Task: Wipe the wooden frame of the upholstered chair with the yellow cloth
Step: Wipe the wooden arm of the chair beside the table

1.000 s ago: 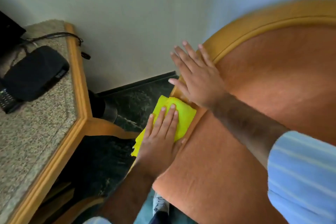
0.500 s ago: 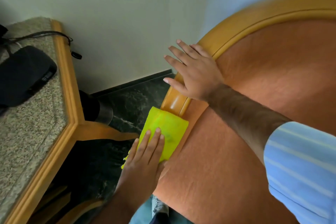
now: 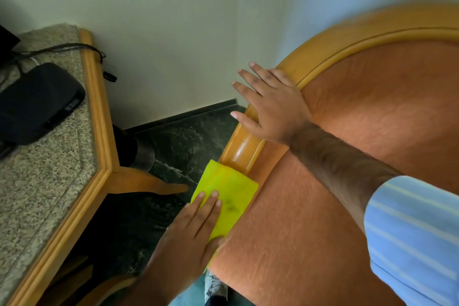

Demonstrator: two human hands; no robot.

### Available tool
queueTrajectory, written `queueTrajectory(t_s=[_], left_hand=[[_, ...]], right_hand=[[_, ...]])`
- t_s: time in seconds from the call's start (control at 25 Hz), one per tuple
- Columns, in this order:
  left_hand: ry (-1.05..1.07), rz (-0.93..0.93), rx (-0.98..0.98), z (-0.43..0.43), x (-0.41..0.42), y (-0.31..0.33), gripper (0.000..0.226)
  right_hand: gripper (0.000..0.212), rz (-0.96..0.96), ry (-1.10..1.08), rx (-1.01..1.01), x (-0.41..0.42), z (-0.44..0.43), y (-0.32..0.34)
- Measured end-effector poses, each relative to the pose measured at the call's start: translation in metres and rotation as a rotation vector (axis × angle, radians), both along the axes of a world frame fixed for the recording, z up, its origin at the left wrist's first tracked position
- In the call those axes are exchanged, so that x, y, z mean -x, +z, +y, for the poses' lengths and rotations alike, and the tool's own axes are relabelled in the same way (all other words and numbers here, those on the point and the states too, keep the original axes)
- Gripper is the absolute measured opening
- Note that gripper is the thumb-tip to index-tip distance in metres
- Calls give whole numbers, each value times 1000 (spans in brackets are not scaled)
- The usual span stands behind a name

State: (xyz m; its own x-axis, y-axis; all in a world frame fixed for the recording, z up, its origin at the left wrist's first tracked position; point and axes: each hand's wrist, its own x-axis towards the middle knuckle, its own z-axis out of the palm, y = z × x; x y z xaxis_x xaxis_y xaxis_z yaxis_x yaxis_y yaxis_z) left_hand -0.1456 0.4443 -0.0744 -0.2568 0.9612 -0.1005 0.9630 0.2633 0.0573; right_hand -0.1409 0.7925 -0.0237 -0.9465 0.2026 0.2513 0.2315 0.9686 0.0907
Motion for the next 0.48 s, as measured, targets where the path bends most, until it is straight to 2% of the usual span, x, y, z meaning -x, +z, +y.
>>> queueTrajectory(t_s=[0.24, 0.4, 0.48], left_hand=[[52, 30, -45, 66, 5, 1, 69], [-115, 63, -28, 13, 8, -1, 66], [-132, 56, -24, -17, 5, 2, 64]], right_hand=[[67, 22, 13, -18, 0, 3, -3], [69, -34, 10, -15, 1, 2, 0], [70, -44, 5, -3, 1, 1, 1]])
